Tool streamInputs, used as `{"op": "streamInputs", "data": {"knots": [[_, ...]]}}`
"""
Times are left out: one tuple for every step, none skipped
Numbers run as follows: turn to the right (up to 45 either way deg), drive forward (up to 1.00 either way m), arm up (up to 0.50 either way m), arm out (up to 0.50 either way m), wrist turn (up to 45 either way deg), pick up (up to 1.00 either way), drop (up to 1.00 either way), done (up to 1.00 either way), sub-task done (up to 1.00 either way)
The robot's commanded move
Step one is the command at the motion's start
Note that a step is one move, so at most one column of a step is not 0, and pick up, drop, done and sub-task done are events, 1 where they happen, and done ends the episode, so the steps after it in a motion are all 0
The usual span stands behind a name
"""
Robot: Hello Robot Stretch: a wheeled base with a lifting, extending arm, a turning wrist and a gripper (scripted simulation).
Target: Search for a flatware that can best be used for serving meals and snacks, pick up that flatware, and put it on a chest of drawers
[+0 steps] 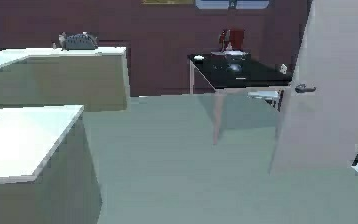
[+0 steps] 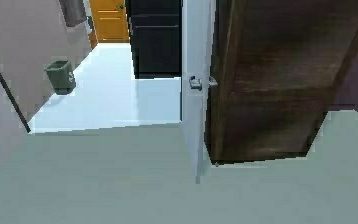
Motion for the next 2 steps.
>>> {"op": "streamInputs", "data": {"knots": [[0.0,0.5,0.0,0.0,0.0,0.0,0.0,0.0,0.0],[-45.0,0.0,0.0,0.0,0.0,0.0,0.0,0.0,0.0]]}}
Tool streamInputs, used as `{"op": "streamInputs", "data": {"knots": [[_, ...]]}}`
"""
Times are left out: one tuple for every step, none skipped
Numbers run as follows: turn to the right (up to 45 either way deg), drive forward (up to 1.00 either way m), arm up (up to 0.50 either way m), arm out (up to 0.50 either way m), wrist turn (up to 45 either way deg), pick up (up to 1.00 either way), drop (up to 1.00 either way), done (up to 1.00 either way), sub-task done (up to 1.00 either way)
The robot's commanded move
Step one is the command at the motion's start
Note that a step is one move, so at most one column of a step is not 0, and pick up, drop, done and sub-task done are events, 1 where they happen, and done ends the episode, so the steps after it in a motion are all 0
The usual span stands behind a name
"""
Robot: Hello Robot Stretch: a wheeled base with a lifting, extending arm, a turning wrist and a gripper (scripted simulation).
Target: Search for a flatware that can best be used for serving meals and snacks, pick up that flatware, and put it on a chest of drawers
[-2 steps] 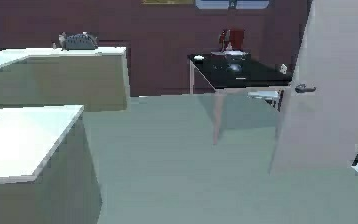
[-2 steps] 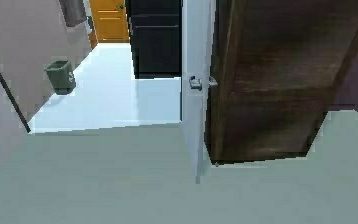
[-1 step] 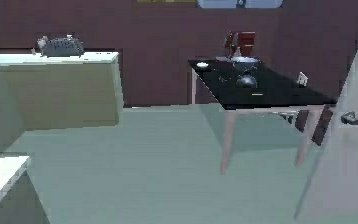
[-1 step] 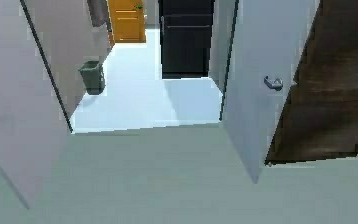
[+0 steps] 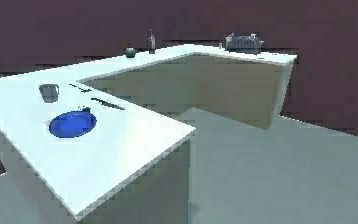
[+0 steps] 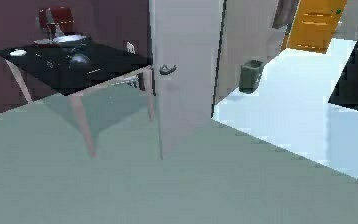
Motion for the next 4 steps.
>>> {"op": "streamInputs", "data": {"knots": [[-45.0,0.0,0.0,0.0,0.0,0.0,0.0,0.0,0.0],[-45.0,0.0,0.0,0.0,0.0,0.0,0.0,0.0,0.0],[-27.0,0.0,0.0,0.0,0.0,0.0,0.0,0.0,0.0],[45.0,0.0,0.0,0.0,0.0,0.0,0.0,0.0,0.0]]}}
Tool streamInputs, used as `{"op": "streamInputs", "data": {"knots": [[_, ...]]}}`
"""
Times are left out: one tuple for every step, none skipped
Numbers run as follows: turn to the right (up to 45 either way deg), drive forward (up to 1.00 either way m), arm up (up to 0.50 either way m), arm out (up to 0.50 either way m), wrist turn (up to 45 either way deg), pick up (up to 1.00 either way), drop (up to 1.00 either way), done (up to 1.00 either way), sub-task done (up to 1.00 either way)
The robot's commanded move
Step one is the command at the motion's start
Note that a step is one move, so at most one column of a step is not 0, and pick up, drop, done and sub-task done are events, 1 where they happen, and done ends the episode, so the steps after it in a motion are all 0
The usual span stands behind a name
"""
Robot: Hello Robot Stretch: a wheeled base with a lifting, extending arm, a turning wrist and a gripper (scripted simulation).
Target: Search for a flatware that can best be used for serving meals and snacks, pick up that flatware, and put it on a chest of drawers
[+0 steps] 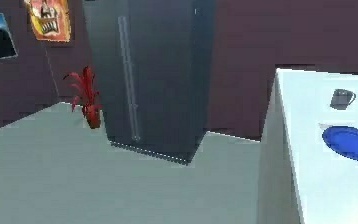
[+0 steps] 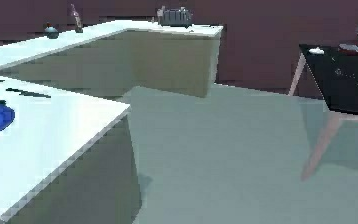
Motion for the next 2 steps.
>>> {"op": "streamInputs", "data": {"knots": [[45.0,0.0,0.0,0.0,0.0,0.0,0.0,0.0,0.0],[45.0,0.0,0.0,0.0,0.0,0.0,0.0,0.0,0.0]]}}
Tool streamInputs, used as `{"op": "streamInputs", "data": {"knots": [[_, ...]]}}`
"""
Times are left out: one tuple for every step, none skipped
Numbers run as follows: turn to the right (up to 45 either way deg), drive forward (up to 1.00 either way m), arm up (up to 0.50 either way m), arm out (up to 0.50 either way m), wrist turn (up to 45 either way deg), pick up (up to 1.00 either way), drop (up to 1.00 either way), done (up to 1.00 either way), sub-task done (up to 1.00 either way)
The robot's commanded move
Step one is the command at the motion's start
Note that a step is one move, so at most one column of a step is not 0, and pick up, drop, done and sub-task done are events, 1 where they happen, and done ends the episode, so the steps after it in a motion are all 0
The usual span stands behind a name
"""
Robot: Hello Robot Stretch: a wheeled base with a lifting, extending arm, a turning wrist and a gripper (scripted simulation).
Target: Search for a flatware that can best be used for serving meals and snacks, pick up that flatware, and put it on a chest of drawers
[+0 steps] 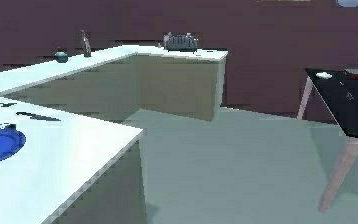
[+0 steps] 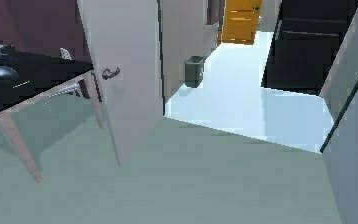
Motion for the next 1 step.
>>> {"op": "streamInputs", "data": {"knots": [[3.0,0.0,0.0,0.0,0.0,0.0,0.0,0.0,0.0]]}}
